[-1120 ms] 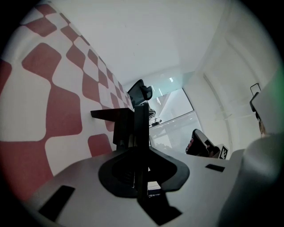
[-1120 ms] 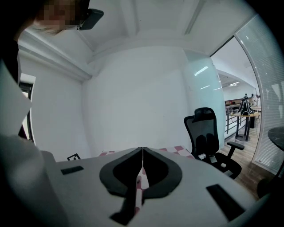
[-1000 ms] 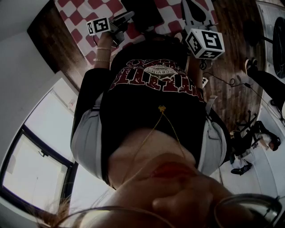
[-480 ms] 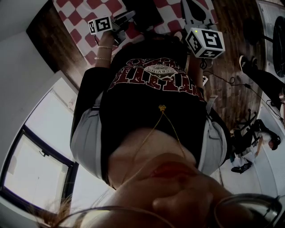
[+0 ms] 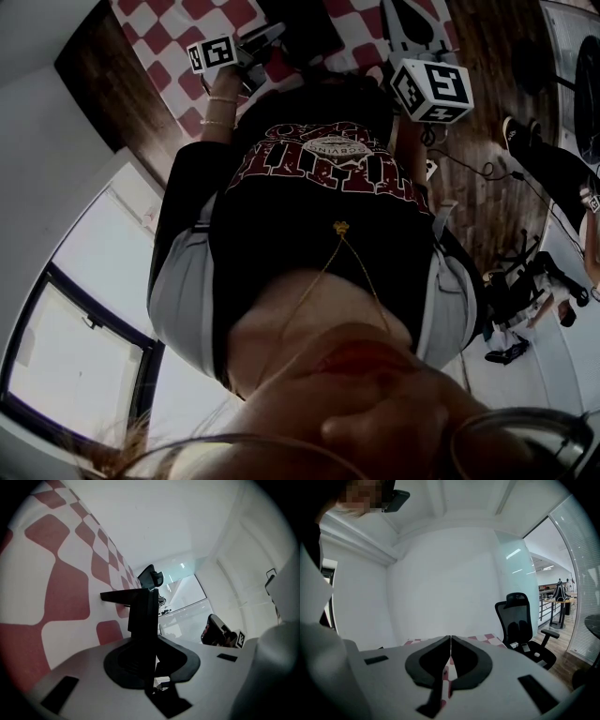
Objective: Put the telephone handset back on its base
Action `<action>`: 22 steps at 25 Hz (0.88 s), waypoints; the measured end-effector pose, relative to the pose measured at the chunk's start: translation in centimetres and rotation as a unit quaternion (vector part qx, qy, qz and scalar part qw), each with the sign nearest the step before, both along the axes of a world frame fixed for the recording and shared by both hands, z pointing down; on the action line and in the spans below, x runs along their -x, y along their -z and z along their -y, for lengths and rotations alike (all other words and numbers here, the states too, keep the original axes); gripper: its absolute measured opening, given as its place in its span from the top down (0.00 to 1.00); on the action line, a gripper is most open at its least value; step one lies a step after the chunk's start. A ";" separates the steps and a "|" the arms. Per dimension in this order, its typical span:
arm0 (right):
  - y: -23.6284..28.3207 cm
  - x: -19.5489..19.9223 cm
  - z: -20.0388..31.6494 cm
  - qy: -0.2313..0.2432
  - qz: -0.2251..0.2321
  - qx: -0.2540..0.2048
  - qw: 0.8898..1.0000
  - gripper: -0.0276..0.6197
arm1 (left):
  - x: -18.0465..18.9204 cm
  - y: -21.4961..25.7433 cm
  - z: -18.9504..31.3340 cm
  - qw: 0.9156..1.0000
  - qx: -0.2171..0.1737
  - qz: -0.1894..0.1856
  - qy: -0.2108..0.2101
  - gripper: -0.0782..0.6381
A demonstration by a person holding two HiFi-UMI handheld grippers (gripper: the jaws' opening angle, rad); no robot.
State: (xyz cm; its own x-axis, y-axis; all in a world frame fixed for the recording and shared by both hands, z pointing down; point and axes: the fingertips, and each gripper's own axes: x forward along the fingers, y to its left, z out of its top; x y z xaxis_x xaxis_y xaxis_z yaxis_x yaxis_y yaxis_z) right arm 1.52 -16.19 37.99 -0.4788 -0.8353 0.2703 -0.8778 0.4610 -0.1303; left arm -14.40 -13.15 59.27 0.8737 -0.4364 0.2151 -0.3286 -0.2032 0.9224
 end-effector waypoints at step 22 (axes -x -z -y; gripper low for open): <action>0.4 0.6 0.0 0.012 0.008 -0.006 1.000 0.93 | 0.0 -0.1 0.1 0.998 -0.017 0.054 0.022 0.78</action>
State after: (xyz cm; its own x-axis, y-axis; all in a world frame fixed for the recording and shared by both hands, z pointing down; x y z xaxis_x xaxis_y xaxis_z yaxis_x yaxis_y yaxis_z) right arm 0.91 -16.19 37.59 -0.5022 -0.8270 0.2526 -0.8647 0.4828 -0.1383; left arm -14.41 -13.22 59.41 0.8259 -0.4832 0.2906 -0.4344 -0.2166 0.8743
